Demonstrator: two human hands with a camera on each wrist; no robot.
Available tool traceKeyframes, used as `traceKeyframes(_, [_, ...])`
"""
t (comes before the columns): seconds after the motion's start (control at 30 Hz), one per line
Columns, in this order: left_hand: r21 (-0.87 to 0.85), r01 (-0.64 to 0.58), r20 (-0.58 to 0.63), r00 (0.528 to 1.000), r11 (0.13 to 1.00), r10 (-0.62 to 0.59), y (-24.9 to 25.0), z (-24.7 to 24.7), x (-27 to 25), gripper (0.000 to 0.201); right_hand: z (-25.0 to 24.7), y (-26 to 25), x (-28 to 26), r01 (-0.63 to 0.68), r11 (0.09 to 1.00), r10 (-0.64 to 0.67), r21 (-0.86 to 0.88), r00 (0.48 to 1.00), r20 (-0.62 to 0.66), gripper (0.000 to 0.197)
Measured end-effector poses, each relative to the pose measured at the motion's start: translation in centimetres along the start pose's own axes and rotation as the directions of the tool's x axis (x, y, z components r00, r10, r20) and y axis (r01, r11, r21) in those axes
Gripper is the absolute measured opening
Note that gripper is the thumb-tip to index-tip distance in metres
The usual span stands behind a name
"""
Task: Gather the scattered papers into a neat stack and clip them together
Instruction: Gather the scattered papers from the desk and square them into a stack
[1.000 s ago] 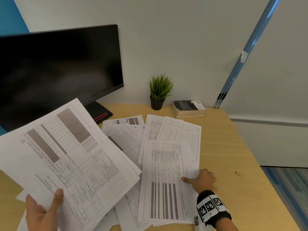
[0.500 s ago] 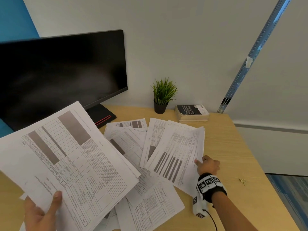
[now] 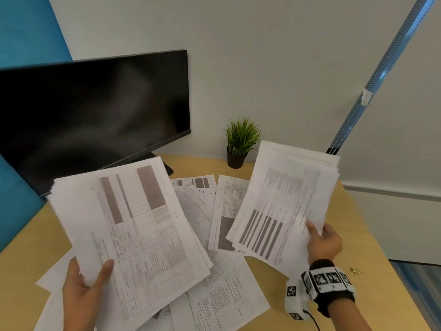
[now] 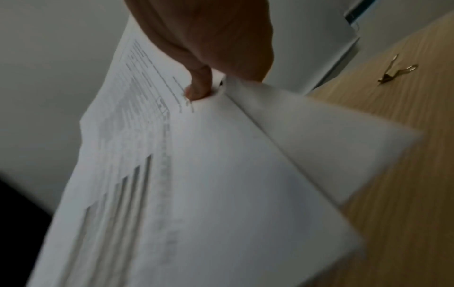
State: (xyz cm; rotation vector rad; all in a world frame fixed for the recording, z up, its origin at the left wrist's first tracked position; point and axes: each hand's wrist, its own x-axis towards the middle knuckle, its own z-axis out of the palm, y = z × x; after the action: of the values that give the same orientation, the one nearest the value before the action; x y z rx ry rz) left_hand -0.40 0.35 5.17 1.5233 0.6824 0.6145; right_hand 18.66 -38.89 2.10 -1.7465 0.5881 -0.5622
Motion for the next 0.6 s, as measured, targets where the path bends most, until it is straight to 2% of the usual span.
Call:
traceKeyframes(0.07, [0.014,-0.016,0.057,0.998,1.0,0.015,0.5,1.4,0.3,0.044,-0.7,-1.3,-0.7,-0.037,0.988,0.028,0.15,0.997,0.065,0.026])
traceKeyframes(0.13, [0.042,-0.015,0.131,0.991,0.999,0.009,0.9,3.1,0.8,0.045,-0.7,-2.9,-2.2,-0.083,0.97,0.029,0.23,0.973,0.228,0.023])
traceKeyframes(0.23, [0.072,-0.014,0.248,0.969,0.997,-0.005,0.9,5.7,1.5,0.036,0.4,-4.6,-5.2,-0.125,0.957,-0.023,0.262,0.868,0.497,0.017])
traceKeyframes(0.3, [0.056,-0.012,0.339,0.941,0.998,-0.008,1.1,7.4,1.6,0.027,1.7,-5.2,-7.1,-0.145,0.961,-0.032,0.233,0.784,0.62,0.028])
traceKeyframes(0.37, [0.002,-0.013,0.406,0.914,1.0,0.011,2.2,9.0,1.2,0.02,3.0,-5.4,-8.5,-0.15,0.968,-0.031,0.202,0.726,0.687,0.039])
traceKeyframes(0.43, [-0.041,-0.019,0.437,0.899,0.999,0.035,2.8,9.8,0.9,0.03,3.9,-5.6,-9.4,-0.085,0.981,-0.063,0.177,0.716,0.696,0.04])
traceKeyframes(0.53, [-0.06,0.021,0.512,0.859,0.998,0.012,2.7,10.2,0.5,0.041,4.3,-6.4,-10.0,-0.032,0.971,-0.129,0.238,0.767,0.628,0.034])
traceKeyframes(0.6, [-0.047,-0.042,0.518,0.854,0.998,0.06,2.7,9.9,0.3,0.04,4.2,-7.1,-10.2,-0.057,0.944,-0.155,0.325,0.793,0.589,0.041])
